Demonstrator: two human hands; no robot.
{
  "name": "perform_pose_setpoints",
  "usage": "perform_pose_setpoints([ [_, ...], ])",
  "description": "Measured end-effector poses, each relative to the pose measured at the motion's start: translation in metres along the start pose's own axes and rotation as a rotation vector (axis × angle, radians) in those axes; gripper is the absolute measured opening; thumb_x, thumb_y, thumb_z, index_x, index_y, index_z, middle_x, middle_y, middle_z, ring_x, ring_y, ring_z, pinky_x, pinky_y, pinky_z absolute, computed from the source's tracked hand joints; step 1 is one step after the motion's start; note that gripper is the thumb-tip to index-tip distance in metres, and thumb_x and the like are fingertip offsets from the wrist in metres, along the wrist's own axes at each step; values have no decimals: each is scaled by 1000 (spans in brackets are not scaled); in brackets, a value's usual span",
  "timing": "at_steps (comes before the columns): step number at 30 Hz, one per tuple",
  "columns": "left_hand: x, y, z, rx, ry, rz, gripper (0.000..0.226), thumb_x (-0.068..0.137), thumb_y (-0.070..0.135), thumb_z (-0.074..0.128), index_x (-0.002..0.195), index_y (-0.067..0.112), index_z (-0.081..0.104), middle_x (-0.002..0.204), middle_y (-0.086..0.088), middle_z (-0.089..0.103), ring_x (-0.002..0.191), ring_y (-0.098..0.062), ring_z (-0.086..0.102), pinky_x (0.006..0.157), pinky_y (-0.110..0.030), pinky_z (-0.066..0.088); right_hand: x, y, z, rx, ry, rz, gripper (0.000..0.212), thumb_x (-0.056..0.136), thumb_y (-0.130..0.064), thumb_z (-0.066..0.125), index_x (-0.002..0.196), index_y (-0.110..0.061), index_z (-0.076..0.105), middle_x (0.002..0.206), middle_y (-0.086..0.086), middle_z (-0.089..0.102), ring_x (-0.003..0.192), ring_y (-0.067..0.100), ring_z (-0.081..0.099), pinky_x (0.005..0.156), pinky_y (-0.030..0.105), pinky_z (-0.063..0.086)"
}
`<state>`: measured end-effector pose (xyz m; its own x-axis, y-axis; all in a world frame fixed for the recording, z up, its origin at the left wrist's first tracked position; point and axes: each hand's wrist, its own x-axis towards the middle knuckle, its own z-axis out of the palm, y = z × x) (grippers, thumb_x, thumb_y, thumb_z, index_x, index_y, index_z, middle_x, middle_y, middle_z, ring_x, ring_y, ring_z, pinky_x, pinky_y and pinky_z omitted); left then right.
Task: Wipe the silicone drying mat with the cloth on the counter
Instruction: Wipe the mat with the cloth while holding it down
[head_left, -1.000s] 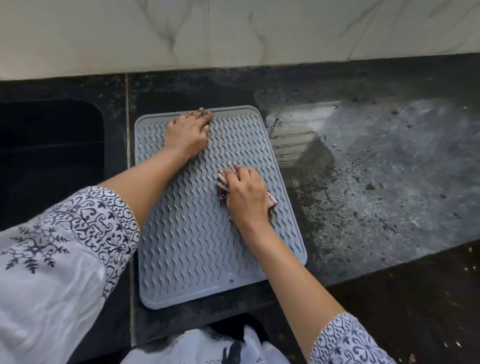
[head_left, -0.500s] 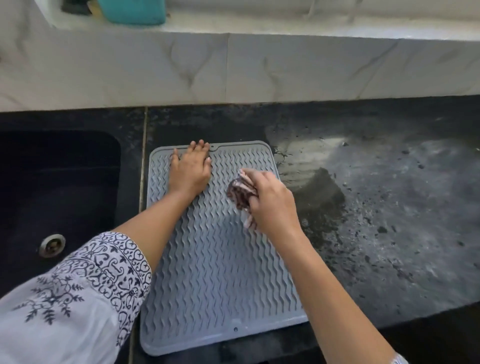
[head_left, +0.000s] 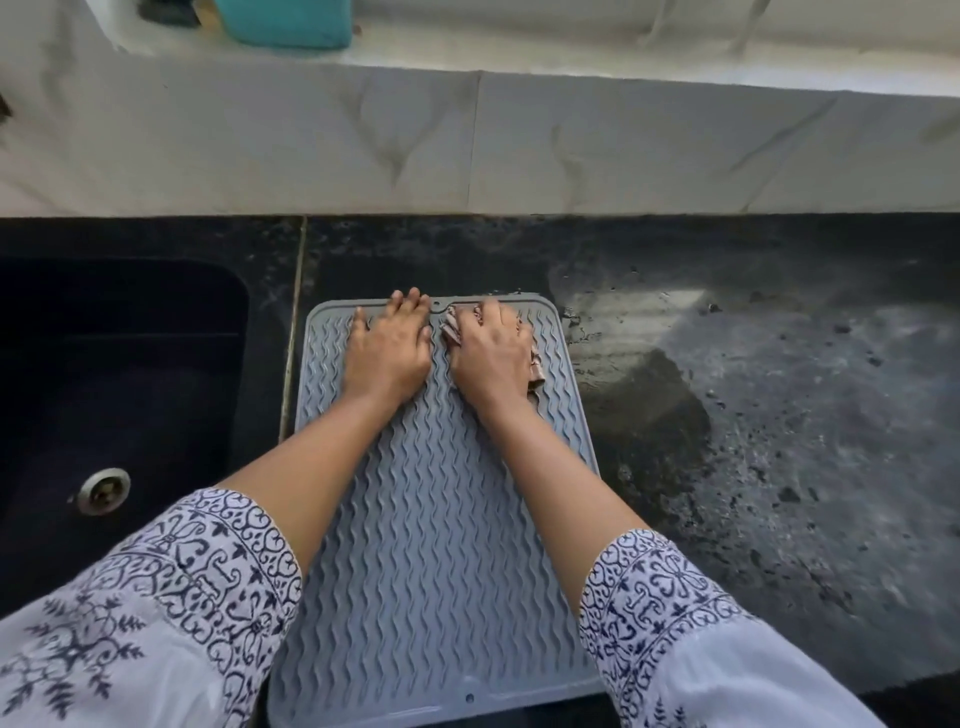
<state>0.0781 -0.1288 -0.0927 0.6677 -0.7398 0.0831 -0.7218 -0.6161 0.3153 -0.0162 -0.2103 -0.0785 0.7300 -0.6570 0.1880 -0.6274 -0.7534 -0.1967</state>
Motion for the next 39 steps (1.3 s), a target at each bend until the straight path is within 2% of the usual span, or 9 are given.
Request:
perform_pose_setpoints([
  [3, 0, 0, -1, 2, -12, -4, 50, 100, 29, 31, 149, 22, 28, 157, 7, 23, 145, -9, 15, 118, -46, 7, -2, 0, -7, -16, 40, -32, 22, 86, -9, 45, 101, -8, 61, 101, 14, 57, 94, 34, 52, 75, 41, 40],
  [9, -2, 2, -3, -3, -19, -9, 51, 99, 30, 31, 149, 23, 26, 157, 8, 22, 145, -9, 14, 118, -46, 6, -85, 5, -37, -37, -32, -100, 24, 84, 1, 46, 103, -6, 60, 98, 11, 57, 82, 26, 50, 63, 33, 35],
  [13, -3, 1, -2, -13, -32, -14, 51, 99, 30, 30, 149, 23, 26, 157, 8, 21, 145, -9, 14, 118, -47, 6, -107, 13, -60, 113, -209, -60, 29, 88, -3, 51, 115, -11, 57, 114, 7, 53, 96, 24, 47, 79, 34, 41],
  [18, -1, 2, -3, -26, -44, -8, 51, 99, 30, 30, 149, 22, 27, 157, 7, 22, 146, -9, 14, 118, -47, 5, -17, 16, -59, 333, -87, 59, 30, 93, -27, 49, 121, -17, 56, 116, 6, 51, 106, 22, 45, 83, 32, 36],
  [22, -2, 1, -3, -15, -30, -2, 50, 99, 29, 31, 149, 21, 28, 157, 7, 23, 146, -10, 14, 118, -47, 6, 7, 7, -12, 96, -172, 8, 54, 94, -51, 36, 141, -23, 38, 149, 6, 34, 137, 25, 25, 107, 47, 20],
  [26, -1, 2, -2, -17, -21, -5, 50, 99, 29, 31, 148, 21, 29, 157, 7, 23, 145, -10, 15, 118, -47, 5, 1, 6, 1, 11, -117, 73, 52, 95, -45, 37, 143, -25, 32, 153, 10, 24, 140, 31, 18, 105, 53, 22],
  [32, 0, 1, 0, -8, -30, -10, 50, 99, 29, 31, 149, 21, 28, 157, 7, 22, 146, -9, 14, 117, -47, 5, 0, -18, -1, -79, -100, 173, 44, 96, -17, 30, 140, -16, 37, 135, 17, 45, 126, 40, 34, 97, 52, 32],
  [36, -1, 1, 0, -4, -24, -14, 50, 99, 29, 30, 149, 22, 27, 157, 7, 22, 146, -10, 13, 117, -47, 4, 2, -6, 1, -57, 34, 72, 37, 90, -12, 40, 123, -17, 56, 104, 12, 63, 92, 35, 52, 73, 41, 42],
  [39, -1, 2, 0, 8, -35, -22, 51, 99, 30, 29, 149, 23, 26, 157, 8, 21, 146, -9, 12, 117, -48, 4, 5, -2, -11, -113, -3, -63, 31, 92, -10, 37, 115, -14, 57, 101, 13, 61, 91, 35, 53, 68, 39, 42],
])
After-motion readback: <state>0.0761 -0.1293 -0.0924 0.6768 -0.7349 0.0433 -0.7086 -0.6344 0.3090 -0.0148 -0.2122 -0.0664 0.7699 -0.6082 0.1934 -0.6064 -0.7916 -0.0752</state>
